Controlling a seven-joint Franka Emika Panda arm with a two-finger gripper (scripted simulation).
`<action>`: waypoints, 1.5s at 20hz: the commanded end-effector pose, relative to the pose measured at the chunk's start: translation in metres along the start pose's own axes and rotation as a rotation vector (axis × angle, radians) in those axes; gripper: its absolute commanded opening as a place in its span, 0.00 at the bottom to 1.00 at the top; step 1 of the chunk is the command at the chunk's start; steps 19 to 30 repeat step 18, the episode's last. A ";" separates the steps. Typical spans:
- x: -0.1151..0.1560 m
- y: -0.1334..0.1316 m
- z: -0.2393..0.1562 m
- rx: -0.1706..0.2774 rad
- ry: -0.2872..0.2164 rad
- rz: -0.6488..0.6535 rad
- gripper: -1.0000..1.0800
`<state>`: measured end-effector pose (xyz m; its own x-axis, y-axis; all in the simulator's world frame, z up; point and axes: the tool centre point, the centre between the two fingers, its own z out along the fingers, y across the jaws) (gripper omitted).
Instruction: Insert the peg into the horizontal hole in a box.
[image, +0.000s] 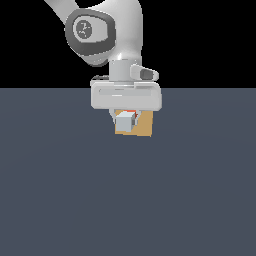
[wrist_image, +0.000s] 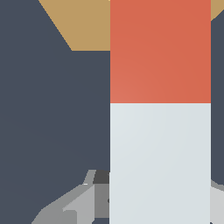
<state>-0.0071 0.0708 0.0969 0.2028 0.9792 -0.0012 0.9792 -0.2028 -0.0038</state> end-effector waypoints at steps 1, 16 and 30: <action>0.008 0.000 -0.001 -0.003 0.001 -0.001 0.00; 0.086 0.001 -0.003 -0.006 0.003 -0.001 0.00; 0.086 0.002 -0.003 -0.006 0.003 -0.001 0.00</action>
